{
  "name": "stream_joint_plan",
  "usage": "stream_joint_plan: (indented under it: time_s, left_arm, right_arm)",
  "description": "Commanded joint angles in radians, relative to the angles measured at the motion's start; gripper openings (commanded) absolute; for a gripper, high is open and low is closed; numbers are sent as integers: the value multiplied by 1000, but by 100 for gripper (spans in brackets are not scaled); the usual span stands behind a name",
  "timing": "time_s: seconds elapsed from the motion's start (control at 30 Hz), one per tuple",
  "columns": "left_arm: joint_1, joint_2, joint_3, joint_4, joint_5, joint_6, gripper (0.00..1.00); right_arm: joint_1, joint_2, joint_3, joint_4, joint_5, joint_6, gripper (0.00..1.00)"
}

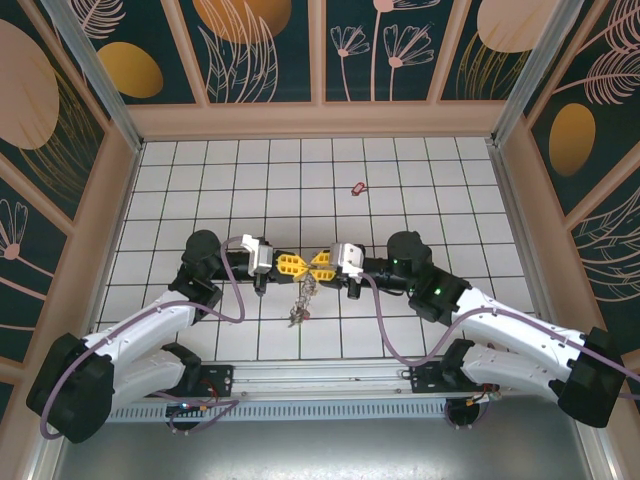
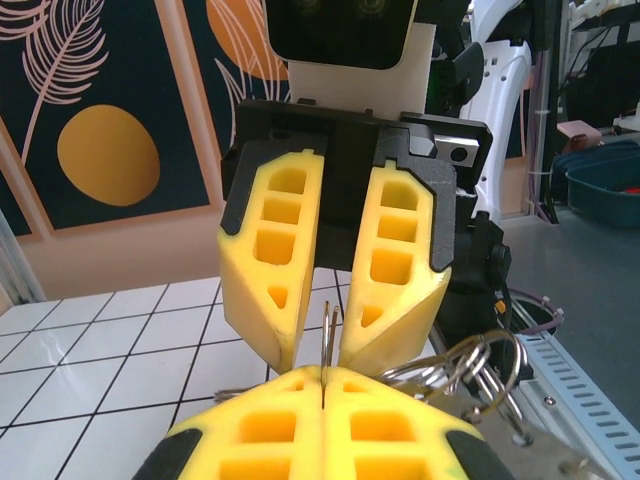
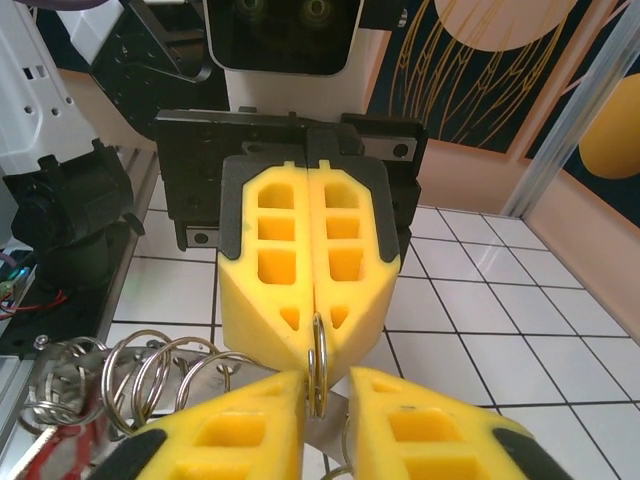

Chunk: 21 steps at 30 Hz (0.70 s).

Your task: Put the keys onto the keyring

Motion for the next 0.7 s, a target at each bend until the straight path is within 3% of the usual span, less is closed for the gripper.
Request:
stream_joint_plan:
  time_s: [0.0, 0.13, 0.2, 0.23, 0.3, 0.33, 0.4, 0.67]
  left_arm:
    - [-11, 1, 14, 112, 11, -16, 0]
    - [-11, 3, 14, 108, 11, -11, 0]
    - [-11, -1, 22, 53, 10, 21, 0]
    - [-11, -7, 41, -50, 5, 82, 4]
    - [-12, -14, 122, -404, 9, 327, 16]
    - [-11, -8, 177, -602, 0, 476, 18]
    - [-11, 12, 244, -783, -41, 583, 18]
    - [-12, 29, 235, -756, -45, 595, 13]
  right_arm:
    - [-6, -12, -14, -1, -17, 14, 16]
    - [-6, -6, -8, -9, -16, 7, 0]
    - [-6, -4, -2, -24, -14, -2, 0]
    - [-6, -5, 2, -34, -12, -8, 0]
    - [-6, -4, 12, -58, -2, -16, 0]
    - [-7, -3, 19, -76, 1, -22, 0]
    - [-8, -1, 33, -108, 2, -36, 0]
    - [-8, 15, 62, -135, 4, -54, 0]
